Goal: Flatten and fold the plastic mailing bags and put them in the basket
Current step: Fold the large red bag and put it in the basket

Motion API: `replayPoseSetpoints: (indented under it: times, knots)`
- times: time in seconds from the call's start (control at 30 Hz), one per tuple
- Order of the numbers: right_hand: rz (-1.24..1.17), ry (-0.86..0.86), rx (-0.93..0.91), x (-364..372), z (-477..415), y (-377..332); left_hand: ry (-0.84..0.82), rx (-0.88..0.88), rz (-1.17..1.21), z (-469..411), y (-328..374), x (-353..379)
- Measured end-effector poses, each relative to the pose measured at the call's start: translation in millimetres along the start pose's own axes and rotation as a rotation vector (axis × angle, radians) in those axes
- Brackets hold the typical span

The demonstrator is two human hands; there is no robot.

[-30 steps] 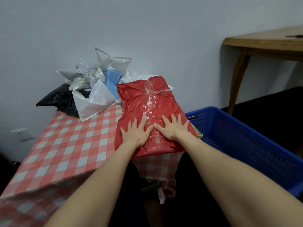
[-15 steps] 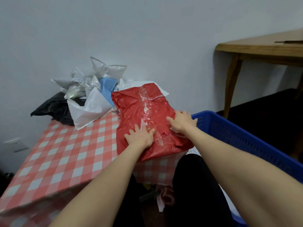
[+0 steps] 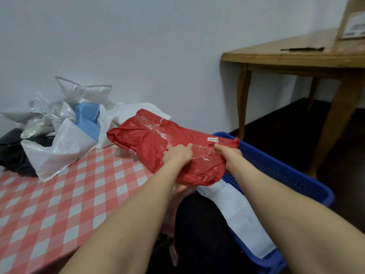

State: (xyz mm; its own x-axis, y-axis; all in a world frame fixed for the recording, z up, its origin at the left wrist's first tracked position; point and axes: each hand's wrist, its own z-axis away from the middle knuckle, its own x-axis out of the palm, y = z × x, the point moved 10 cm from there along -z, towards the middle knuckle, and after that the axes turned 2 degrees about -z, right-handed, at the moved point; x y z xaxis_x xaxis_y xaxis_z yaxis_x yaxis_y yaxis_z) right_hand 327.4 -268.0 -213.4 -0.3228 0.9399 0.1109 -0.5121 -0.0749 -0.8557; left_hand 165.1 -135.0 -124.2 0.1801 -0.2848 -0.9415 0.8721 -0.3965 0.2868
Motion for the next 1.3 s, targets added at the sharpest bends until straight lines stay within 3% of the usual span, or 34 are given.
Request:
replayPoseSetpoints:
  times: [0.1,0.23,0.33,0.4,0.53,0.6,0.7,0.83,0.97,1.3]
  knots:
    - [0.049,-0.051,0.003,6.7,25.8,-4.5,0.093,0.018,0.102,-9.2,-1.5,-18.6]
    - [0.198,-0.005,-0.054,11.1,15.6,-15.7,0.521,-0.056,0.071,-13.7,-42.3,-82.3]
    - [0.276,0.02,-0.071,11.5,3.7,-19.0,0.668,-0.153,0.042,-23.7,-84.8,-119.2]
    - [0.299,0.038,-0.083,10.8,-3.7,-23.3,0.654,-0.244,0.069,-37.4,-114.4,-136.0]
    - [0.303,0.039,-0.1,11.5,-15.1,-26.6,0.449,-0.367,0.225,-71.0,-162.8,-130.1]
    - [0.286,0.035,-0.103,12.9,-20.4,-25.4,0.392,-0.343,0.344,-84.3,-172.3,-123.0]
    - [0.208,0.026,-0.126,12.7,-26.8,-27.5,0.486,-0.243,0.441,-84.4,-165.1,-137.2]
    - [0.03,0.057,-0.179,-0.1,-34.8,-38.8,0.624,-0.081,0.447,-69.8,-118.3,-174.3]
    - [-0.119,0.155,-0.189,-33.7,-46.9,-42.0,0.637,0.068,0.436,-68.6,-51.0,-190.7]
    - [-0.088,0.415,-0.08,-153.8,-98.8,23.1,0.333,0.207,0.167,-107.0,87.2,-76.3]
